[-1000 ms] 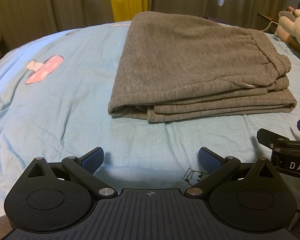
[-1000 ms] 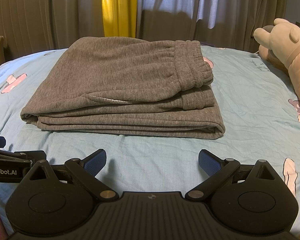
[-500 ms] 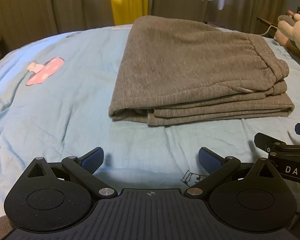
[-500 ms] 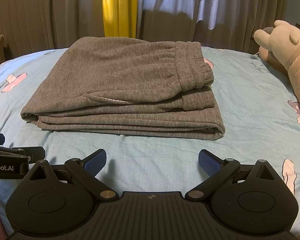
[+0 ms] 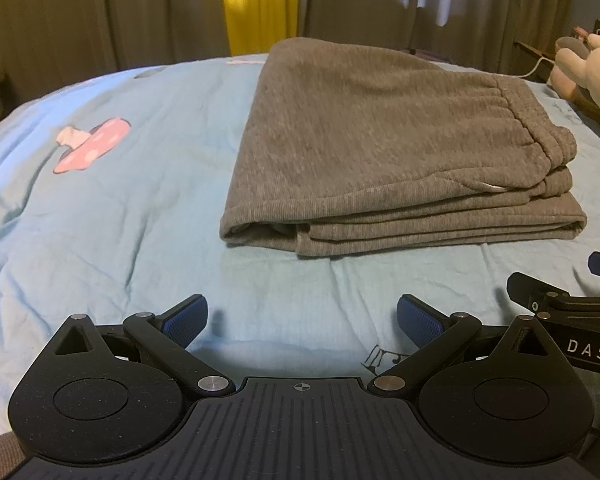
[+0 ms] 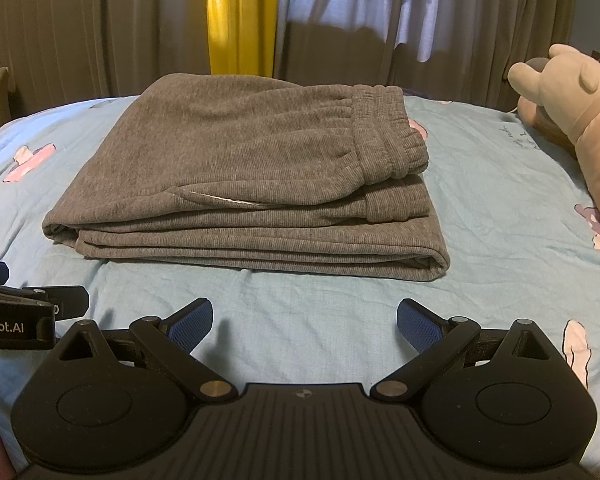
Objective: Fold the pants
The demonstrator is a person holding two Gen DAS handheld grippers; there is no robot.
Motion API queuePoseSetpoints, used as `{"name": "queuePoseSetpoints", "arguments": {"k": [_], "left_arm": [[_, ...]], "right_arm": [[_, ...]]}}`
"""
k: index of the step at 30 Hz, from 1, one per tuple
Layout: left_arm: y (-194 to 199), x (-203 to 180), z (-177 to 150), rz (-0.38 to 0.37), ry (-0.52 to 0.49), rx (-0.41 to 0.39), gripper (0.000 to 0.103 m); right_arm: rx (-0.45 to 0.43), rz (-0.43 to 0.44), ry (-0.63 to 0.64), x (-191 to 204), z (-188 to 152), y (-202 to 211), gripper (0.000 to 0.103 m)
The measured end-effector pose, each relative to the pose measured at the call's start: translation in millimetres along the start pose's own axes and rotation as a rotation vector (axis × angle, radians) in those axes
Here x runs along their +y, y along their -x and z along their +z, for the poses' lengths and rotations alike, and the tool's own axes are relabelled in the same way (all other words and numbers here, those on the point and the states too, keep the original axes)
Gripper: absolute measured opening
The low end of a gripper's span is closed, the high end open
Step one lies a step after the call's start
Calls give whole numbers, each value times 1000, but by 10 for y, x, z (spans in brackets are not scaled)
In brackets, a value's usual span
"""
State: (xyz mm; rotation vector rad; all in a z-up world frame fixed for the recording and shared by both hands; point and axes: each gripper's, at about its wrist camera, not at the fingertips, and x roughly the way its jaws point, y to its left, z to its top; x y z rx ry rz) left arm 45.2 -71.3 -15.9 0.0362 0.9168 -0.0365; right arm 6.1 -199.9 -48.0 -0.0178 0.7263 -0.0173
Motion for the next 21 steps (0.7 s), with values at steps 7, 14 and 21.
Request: {"name": "queuePoseSetpoints", "arguments": {"k": [7, 14, 21], "left_arm": [[2, 4, 4, 3, -1, 0, 103], [7, 5, 4, 2, -2, -4, 103], [11, 35, 1, -11, 14, -7, 103]], "right_arm": [[2, 1, 0, 1, -4, -2, 99], [2, 1, 0, 2, -5, -4, 99], [2, 0, 1, 2, -7, -6, 99]]}}
